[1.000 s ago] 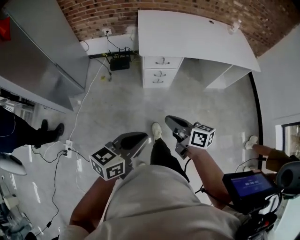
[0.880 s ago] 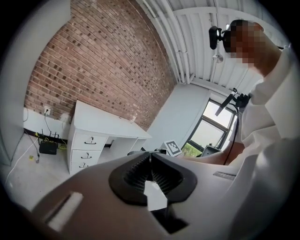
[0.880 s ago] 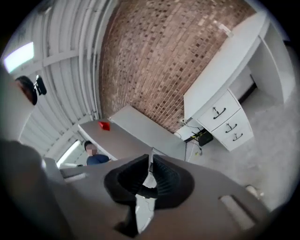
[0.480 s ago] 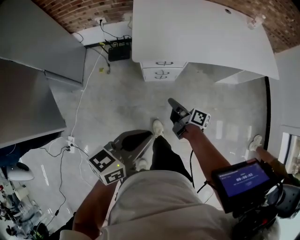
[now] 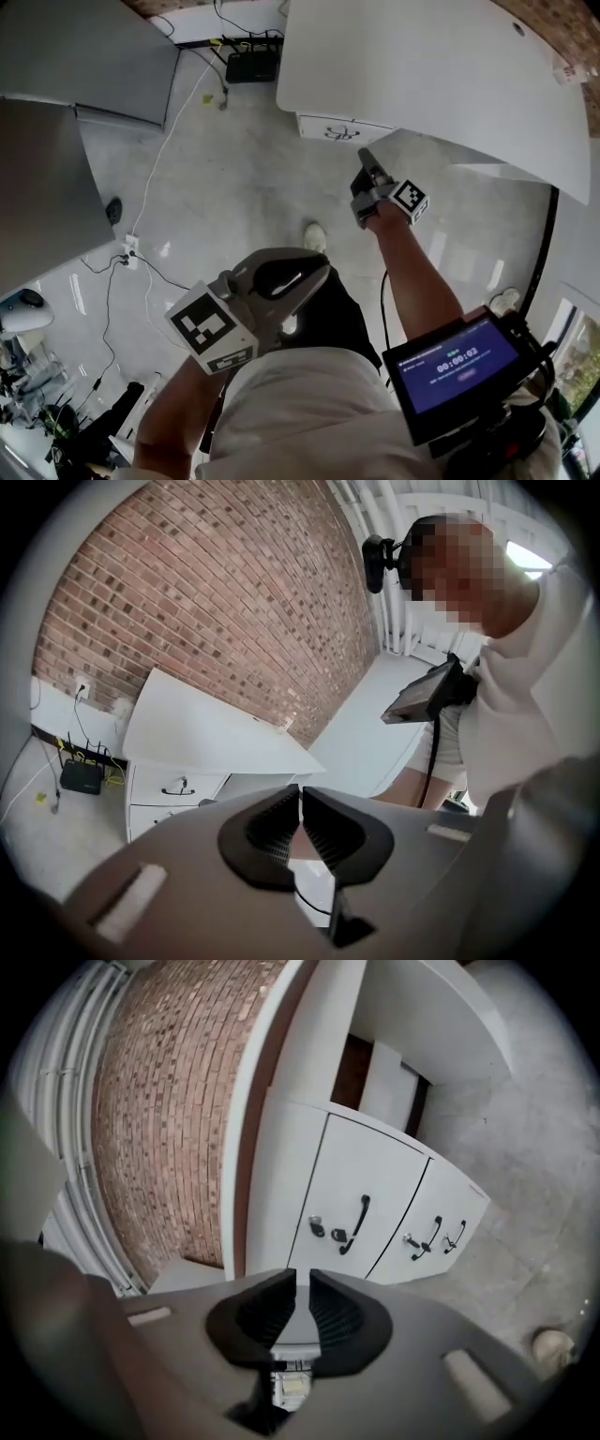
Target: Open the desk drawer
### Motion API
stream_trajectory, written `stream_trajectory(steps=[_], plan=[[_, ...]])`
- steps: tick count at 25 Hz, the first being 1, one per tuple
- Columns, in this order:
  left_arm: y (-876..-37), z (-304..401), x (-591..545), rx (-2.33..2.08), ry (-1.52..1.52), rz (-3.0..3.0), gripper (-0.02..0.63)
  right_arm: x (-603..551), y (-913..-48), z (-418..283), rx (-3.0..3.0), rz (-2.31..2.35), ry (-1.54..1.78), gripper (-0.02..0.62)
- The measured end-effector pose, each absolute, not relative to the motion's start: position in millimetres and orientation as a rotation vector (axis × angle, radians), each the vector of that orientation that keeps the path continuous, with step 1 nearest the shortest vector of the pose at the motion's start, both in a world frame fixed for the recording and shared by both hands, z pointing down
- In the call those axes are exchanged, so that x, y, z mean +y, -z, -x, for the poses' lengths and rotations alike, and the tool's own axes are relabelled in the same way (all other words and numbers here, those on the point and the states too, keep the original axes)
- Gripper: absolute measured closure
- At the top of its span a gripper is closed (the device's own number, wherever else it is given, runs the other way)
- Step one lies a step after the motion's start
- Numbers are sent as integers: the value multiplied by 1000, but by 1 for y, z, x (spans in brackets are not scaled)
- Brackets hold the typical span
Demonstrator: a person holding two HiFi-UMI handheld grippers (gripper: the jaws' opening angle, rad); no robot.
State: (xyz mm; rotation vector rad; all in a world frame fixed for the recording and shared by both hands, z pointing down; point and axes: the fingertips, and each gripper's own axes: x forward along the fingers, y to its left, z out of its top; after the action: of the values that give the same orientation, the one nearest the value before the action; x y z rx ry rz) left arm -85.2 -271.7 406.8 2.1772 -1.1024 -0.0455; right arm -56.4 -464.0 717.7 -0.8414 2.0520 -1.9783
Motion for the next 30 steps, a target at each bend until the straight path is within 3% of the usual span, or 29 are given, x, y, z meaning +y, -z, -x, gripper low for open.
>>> stream_trajectory(steps=[14, 23, 30], plan=[[-479, 113, -309, -1150, 9, -2091, 589, -563, -830, 77, 1907, 993, 1906, 535], [-495, 117, -302, -1159, 22, -2050, 589, -581, -842, 84, 1890, 990, 1842, 523], [-500, 115, -297, -1161, 22, -2042, 589, -580, -840, 86, 1852, 983, 1844, 560]])
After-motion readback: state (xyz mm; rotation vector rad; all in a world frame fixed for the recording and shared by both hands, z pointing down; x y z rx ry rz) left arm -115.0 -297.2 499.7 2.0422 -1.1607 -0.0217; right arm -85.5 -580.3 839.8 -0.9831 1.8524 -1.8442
